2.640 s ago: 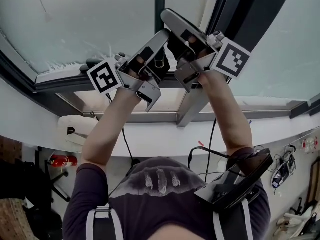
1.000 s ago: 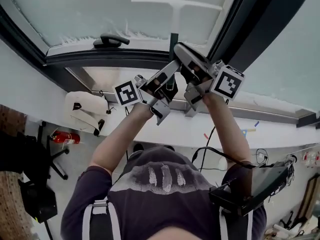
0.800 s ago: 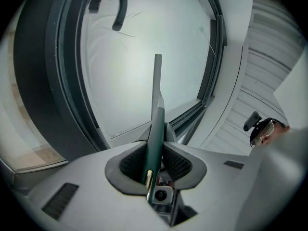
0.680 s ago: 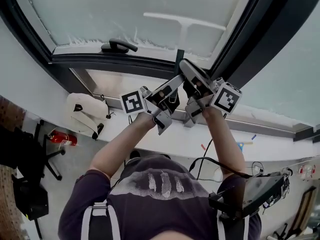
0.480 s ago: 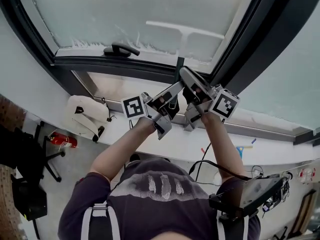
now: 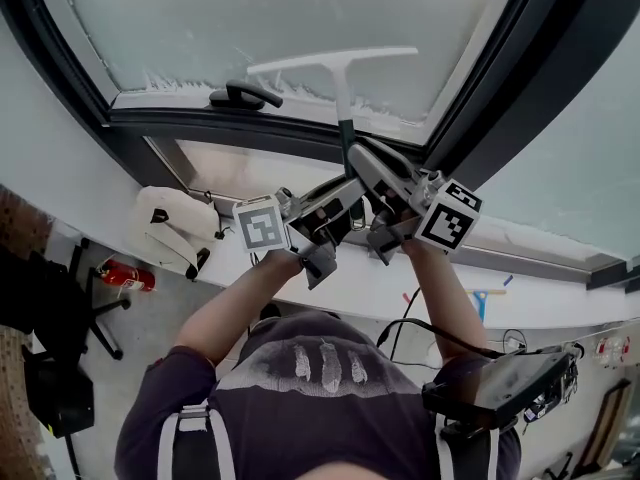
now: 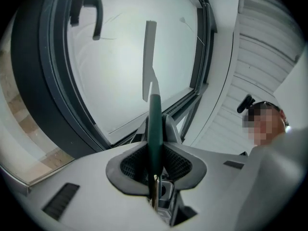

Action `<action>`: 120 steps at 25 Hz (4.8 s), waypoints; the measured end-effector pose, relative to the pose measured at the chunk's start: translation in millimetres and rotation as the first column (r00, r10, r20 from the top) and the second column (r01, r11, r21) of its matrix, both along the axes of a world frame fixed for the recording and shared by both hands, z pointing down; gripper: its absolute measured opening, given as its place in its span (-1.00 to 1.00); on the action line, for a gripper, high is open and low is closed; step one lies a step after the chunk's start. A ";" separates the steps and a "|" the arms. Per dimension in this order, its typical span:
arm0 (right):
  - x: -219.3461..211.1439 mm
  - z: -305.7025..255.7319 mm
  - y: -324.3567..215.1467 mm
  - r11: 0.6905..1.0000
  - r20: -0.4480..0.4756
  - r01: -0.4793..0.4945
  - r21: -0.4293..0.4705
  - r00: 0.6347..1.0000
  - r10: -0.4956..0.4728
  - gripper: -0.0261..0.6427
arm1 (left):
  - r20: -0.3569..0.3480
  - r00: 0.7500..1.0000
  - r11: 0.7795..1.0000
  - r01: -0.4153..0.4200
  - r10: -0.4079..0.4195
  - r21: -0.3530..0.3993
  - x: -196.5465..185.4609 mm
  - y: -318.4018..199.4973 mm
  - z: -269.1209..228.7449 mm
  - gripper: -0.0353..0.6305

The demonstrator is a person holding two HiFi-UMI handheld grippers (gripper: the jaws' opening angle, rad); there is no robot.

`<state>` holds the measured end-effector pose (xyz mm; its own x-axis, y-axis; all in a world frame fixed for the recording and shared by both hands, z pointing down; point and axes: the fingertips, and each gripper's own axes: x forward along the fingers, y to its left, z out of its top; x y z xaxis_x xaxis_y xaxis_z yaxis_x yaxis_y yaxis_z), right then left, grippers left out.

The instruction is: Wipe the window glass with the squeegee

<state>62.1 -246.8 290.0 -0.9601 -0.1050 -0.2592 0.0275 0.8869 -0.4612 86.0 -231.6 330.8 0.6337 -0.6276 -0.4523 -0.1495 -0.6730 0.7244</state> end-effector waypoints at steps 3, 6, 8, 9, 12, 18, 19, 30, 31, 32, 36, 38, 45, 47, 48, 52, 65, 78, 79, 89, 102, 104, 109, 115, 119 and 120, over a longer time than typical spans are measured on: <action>-5.0 -1.3 10.8 0.998 -0.023 0.049 0.048 0.999 -0.048 -0.69 | 0.118 0.993 1.000 0.003 -0.004 0.005 -5.3 8.6 2.2 -0.60; -11.3 1.7 18.5 0.992 -0.043 0.102 0.069 0.994 -0.099 -0.69 | 0.214 0.977 1.000 0.019 -0.017 -0.006 -18.1 17.8 7.0 -0.60; -16.3 1.4 21.5 0.989 -0.036 0.134 0.063 0.991 -0.132 -0.69 | 0.257 0.966 0.999 0.037 -0.038 0.006 -27.3 23.1 6.7 -0.60; -19.4 0.3 23.0 0.987 -0.028 0.149 0.057 0.989 -0.148 -0.68 | 0.264 0.963 0.999 0.045 -0.048 0.019 -31.4 26.2 5.5 -0.60; -29.9 -1.5 28.5 0.980 -0.016 0.196 0.040 0.981 -0.195 -0.56 | 0.249 0.966 0.996 0.063 -0.076 0.060 -42.2 35.9 2.6 -0.60; -68.3 -1.0 52.5 0.945 -0.098 0.307 0.110 0.950 -0.297 -0.48 | 0.254 0.962 0.993 0.079 -0.100 0.091 -60.0 43.5 5.6 -0.60; -76.7 0.3 54.4 0.944 -0.121 0.301 0.134 0.951 -0.286 -0.49 | 0.254 0.961 0.992 0.082 -0.105 0.099 -66.6 44.8 5.1 -0.60; -201.6 -52.9 41.8 0.946 -0.131 0.090 0.313 0.990 -0.050 -0.53 | 0.141 0.990 0.973 -0.052 0.020 0.226 -195.0 30.6 -46.8 -0.60; -212.6 -62.1 41.6 0.938 -0.121 0.067 0.339 0.992 -0.027 -0.53 | 0.153 0.988 0.967 -0.063 0.025 0.248 -207.0 29.6 -55.8 -0.60; -222.7 -71.5 41.0 0.932 -0.108 0.045 0.361 0.994 -0.007 -0.53 | 0.165 0.986 0.960 -0.073 0.029 0.270 -217.9 28.5 -65.1 -0.60; -254.5 -107.7 34.8 0.909 -0.063 -0.020 0.416 0.997 0.051 -0.53 | 0.192 0.981 0.938 -0.097 0.033 0.333 -253.1 21.3 -101.0 -0.60; -262.2 -127.1 30.1 0.895 -0.045 -0.046 0.443 0.996 0.074 -0.53 | 0.187 0.981 0.926 -0.114 0.048 0.361 -261.1 15.9 -120.3 -0.60; -275.2 -207.3 -1.4 0.870 -0.018 -0.054 0.489 0.997 0.072 -0.53 | 0.130 0.991 0.906 -0.085 0.034 0.415 -274.8 -18.5 -201.4 -0.60; -278.0 -216.6 -4.9 0.872 -0.021 -0.041 0.488 0.998 0.059 -0.53 | 0.100 0.994 0.904 -0.083 0.045 0.419 -275.7 -21.7 -211.3 -0.60; -278.9 -217.3 -4.9 0.872 -0.020 -0.037 0.488 0.998 0.054 -0.53 | 0.093 0.995 0.902 -0.082 0.046 0.424 -275.6 -21.0 -213.0 -0.60; -276.6 -216.9 -2.7 0.869 -0.007 -0.039 0.493 0.999 0.049 -0.53 | 0.115 0.993 0.890 -0.071 0.021 0.451 -273.9 -17.2 -213.6 -0.60; -279.6 -224.5 -2.4 0.896 0.020 -0.026 0.444 1.000 0.020 -0.56 | 0.074 0.996 0.888 -0.074 0.045 0.454 -273.7 -16.7 -221.6 -0.60; -286.4 -222.1 -15.9 0.922 0.023 -0.012 0.387 1.000 0.003 -0.59 | 0.059 0.997 0.910 -0.065 0.045 0.409 -280.7 -30.3 -221.0 -0.60; -287.5 -222.0 -19.1 0.924 0.021 -0.010 0.383 1.000 0.003 -0.59 | 0.055 0.997 0.913 -0.063 0.045 0.404 -281.8 -33.3 -221.0 -0.60; -289.7 -155.6 -3.4 0.939 -0.026 0.029 0.344 0.999 -0.021 -0.59 | 0.033 0.998 0.930 -0.056 0.047 0.364 -282.7 -16.2 -156.5 -0.60; -290.2 -139.6 -13.6 0.964 -0.023 0.059 0.260 0.998 -0.055 -0.59 | 0.014 0.999 0.960 -0.038 0.035 0.277 -283.7 -23.4 -141.0 -0.60; -290.7 -137.0 -16.5 0.968 -0.024 0.059 0.245 0.998 -0.055 -0.59 | 0.007 0.999 0.964 -0.037 0.036 0.262 -284.2 -25.6 -138.6 -0.60; -289.9 -130.4 -19.4 0.976 -0.027 0.058 0.212 0.998 -0.054 -0.59 | -0.006 0.999 0.973 -0.037 0.040 0.227 -283.5 -27.0 -132.3 -0.60; -290.8 -109.7 -17.9 0.984 -0.041 0.073 0.161 0.997 -0.067 -0.59 | -0.034 0.998 0.982 -0.037 0.044 0.184 -283.5 -23.4 -112.8 -0.60; -286.6 -84.6 1.1 0.986 -0.047 0.081 0.145 0.996 -0.075 -0.59 | -0.051 0.998 0.984 -0.038 0.048 0.174 -278.5 -3.7 -88.6 -0.60; -286.5 -81.3 2.4 0.987 -0.048 0.081 0.140 0.996 -0.075 -0.59 | -0.052 0.998 0.985 -0.036 0.045 0.170 -278.5 -2.3 -85.4 -0.60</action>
<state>-224.4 -244.4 208.7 -0.9743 0.0054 -0.2253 0.0822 0.9394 -0.3329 -192.5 -234.0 245.4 0.6281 -0.5136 -0.5845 -0.0826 -0.7909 0.6063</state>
